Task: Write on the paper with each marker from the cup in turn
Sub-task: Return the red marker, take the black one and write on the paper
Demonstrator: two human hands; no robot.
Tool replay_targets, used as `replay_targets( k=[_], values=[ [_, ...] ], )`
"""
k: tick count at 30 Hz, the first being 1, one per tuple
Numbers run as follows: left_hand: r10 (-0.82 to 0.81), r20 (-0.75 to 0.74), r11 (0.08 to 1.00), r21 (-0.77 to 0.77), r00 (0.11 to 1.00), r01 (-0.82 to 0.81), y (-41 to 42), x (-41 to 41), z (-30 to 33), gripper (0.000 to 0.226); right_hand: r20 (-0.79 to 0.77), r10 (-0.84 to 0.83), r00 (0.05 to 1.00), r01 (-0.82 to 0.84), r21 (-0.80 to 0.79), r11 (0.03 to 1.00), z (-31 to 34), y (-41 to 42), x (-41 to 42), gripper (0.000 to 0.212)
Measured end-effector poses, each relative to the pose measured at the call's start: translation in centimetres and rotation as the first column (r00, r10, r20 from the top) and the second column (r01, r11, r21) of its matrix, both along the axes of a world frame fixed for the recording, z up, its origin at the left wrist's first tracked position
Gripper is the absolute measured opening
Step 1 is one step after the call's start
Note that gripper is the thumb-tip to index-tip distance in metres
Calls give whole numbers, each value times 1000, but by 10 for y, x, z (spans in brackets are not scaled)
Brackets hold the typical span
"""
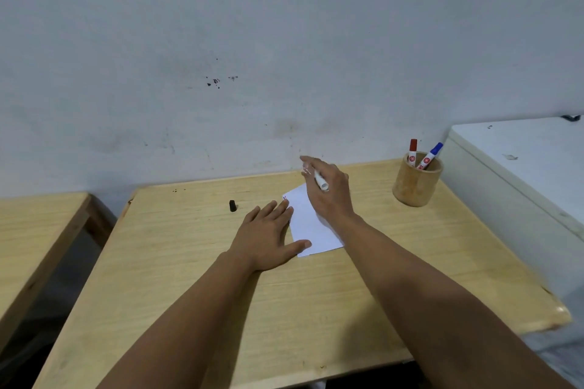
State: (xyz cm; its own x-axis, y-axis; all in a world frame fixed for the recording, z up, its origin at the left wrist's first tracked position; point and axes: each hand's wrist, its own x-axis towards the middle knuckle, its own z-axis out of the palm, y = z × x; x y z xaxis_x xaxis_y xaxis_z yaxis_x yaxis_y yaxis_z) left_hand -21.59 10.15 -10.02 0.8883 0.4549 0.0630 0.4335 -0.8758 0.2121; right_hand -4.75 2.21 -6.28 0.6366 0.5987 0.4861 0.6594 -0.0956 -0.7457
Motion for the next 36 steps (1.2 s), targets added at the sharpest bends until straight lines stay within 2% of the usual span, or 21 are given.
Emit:
replay_targets(
  k=[2, 3, 4, 5, 6, 7, 11, 19, 29, 36],
  values=[
    [-1, 2, 1000, 26, 1000, 1, 2, 1, 1, 101, 134, -17, 991, 15, 11, 1000, 4, 11, -5, 35],
    [-1, 3, 999, 34, 1000, 1, 3, 1, 2, 101, 123, -9, 992, 4, 39, 999, 5, 16, -7, 31],
    [-1, 8, 999, 38, 1000, 0, 3, 2, 2, 101, 2, 26, 1000, -26, 84, 996, 7, 20, -8, 26],
    [0, 15, 999, 40, 1000, -1, 3, 2, 1, 101, -187, 86, 979, -63, 124, 990, 7, 23, -10, 23],
    [2, 22, 999, 38, 1000, -3, 2, 1, 0, 101, -342, 117, 932, -72, 141, 987, 5, 25, -8, 26],
    [4, 30, 999, 35, 1000, -5, 2, 1, -1, 100, -425, 121, 897, -70, 135, 988, 0, 26, -6, 28],
    [12, 54, 1000, 25, 998, -14, 1, -2, -5, 103, -525, 107, 844, -76, 80, 994, -22, 15, 0, 20],
    [114, 15, 994, 5, 993, -114, 4, -9, -6, 125, -499, 37, 866, -82, -69, 994, -34, 14, 0, 28],
    [120, 30, 993, -15, 992, -120, 4, -9, -7, 124, -403, 72, 912, -115, -82, 990, -41, 14, 4, 29],
    [124, 42, 992, -12, 991, -123, 4, -9, -8, 125, -415, 72, 907, -118, -86, 989, -43, 17, 5, 28]
  ],
)
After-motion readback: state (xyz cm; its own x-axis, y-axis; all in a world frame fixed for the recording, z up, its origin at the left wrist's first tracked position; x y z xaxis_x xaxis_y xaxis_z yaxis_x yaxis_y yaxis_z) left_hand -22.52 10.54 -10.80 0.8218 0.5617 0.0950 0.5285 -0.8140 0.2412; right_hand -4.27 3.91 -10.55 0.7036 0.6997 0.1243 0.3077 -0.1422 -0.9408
